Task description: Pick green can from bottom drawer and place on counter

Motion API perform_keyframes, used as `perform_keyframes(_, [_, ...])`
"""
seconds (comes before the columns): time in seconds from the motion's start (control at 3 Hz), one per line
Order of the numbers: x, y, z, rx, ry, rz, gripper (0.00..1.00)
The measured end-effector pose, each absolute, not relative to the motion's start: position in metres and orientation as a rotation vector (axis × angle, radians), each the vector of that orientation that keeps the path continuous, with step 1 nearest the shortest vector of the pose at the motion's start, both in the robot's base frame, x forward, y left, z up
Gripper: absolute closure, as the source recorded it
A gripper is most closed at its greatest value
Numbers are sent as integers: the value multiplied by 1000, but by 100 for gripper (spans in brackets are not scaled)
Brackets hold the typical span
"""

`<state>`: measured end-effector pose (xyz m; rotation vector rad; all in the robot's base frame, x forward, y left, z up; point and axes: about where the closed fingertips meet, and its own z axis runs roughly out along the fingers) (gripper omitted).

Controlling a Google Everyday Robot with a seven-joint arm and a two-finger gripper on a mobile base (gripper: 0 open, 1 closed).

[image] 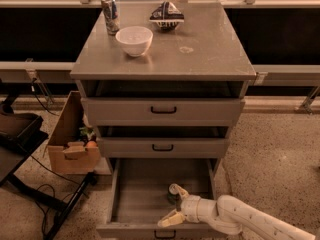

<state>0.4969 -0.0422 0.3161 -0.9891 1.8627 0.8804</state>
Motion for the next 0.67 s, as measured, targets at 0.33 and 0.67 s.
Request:
perform_keyframes(0.33, [514, -51, 305, -1041, 1830, 804, 0])
perform_keyframes(0.67, [550, -73, 297, -1074, 1767, 707, 0])
